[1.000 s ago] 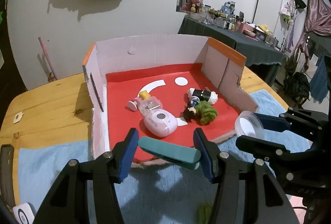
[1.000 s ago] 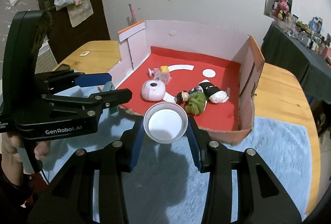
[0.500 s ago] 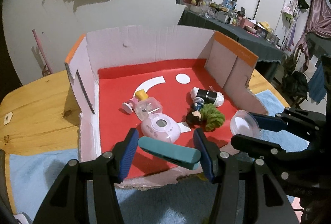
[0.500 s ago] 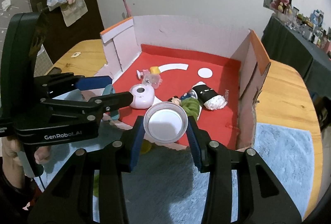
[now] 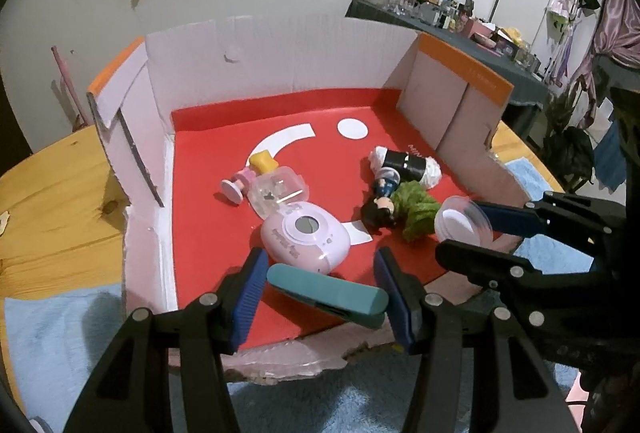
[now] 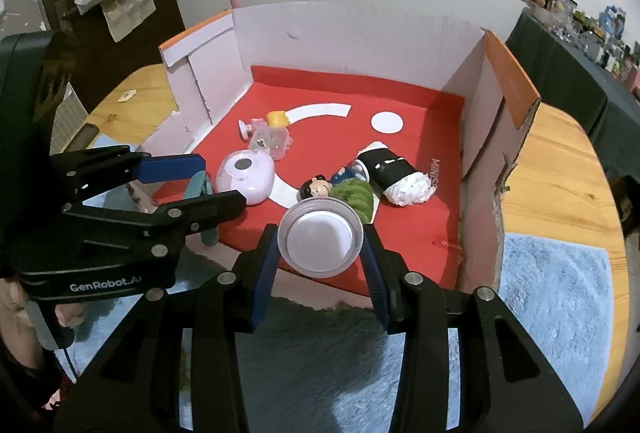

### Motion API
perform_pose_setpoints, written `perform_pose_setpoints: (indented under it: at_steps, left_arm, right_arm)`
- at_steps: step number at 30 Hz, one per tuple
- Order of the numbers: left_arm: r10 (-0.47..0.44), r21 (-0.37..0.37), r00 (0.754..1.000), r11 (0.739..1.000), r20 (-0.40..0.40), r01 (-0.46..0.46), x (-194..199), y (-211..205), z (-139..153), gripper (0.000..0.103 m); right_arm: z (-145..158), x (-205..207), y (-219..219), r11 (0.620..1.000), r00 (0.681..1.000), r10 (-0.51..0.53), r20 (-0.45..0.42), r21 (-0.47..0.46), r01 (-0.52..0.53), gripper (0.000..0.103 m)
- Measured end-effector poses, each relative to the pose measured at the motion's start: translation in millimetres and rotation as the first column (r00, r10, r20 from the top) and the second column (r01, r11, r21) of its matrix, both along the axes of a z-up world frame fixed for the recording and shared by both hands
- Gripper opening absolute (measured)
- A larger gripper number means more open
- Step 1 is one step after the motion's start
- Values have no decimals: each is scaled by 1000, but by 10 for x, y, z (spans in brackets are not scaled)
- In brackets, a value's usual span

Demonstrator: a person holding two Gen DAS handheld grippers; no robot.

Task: Organize objects
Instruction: 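Carry the clothespin with the left tool while the right tool carries the white cup into the box, then lower the clothespin onto the red floor with the left tool while the right tool releases the white cup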

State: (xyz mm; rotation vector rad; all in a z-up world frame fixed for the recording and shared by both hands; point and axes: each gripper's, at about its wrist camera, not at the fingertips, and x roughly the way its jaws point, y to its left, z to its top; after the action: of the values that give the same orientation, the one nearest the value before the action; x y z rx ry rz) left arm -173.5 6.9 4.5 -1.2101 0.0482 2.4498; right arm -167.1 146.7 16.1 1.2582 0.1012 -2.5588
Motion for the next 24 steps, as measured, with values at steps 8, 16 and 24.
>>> perform_pose_setpoints:
  at_steps: [8, 16, 24]
  left_arm:
    - [5, -1, 1000, 1000, 24, -5, -56, 1, -72, 57]
    - [16, -2, 999, 1000, 30, -16, -95, -17, -88, 57]
    - [34, -7, 999, 999, 19, -34, -150, 5, -107, 57]
  right_arm:
    - [-92, -92, 26, 1000, 999, -9, 39, 16, 8, 39]
    - [-98, -153, 42, 1000, 998, -5, 58, 7, 4, 39]
    - [-137, -220, 56, 1000, 998, -18, 59, 17, 18, 39]
